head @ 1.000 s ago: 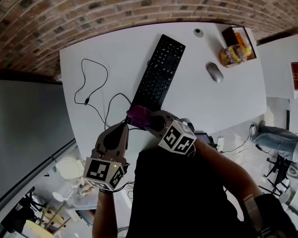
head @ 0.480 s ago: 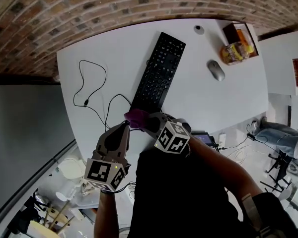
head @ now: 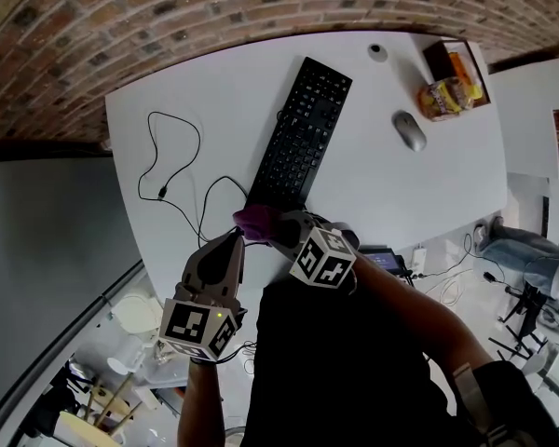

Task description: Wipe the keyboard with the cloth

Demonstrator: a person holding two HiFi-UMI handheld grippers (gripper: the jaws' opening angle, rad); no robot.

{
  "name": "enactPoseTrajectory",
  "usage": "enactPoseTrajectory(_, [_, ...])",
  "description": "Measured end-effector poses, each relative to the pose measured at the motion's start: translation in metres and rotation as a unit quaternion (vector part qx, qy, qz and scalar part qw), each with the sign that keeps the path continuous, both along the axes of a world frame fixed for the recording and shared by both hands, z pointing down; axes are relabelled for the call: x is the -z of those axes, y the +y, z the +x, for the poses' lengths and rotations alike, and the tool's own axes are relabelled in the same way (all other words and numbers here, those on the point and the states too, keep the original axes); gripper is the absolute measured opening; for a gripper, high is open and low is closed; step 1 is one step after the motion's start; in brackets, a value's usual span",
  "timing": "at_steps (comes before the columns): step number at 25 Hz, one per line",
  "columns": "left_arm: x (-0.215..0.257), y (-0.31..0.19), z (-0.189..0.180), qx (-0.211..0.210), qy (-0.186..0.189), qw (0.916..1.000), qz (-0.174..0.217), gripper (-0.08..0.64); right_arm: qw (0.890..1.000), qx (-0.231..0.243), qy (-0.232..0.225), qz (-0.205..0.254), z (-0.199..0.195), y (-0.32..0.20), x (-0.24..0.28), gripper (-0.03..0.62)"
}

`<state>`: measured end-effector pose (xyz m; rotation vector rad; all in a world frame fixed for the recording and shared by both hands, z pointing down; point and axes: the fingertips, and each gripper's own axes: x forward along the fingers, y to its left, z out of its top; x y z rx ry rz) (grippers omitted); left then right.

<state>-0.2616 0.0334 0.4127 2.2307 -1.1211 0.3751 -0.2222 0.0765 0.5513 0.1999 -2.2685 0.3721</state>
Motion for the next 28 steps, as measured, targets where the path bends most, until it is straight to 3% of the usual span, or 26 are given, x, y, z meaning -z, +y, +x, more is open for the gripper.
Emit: enactPoseTrajectory(28, [-0.001, -0.018, 0.009, -0.011, -0.006, 0.9999, -0.007, 0.014, 0.999, -0.049, 0.002, 0.02, 0.026, -0.061, -0.002, 0.098])
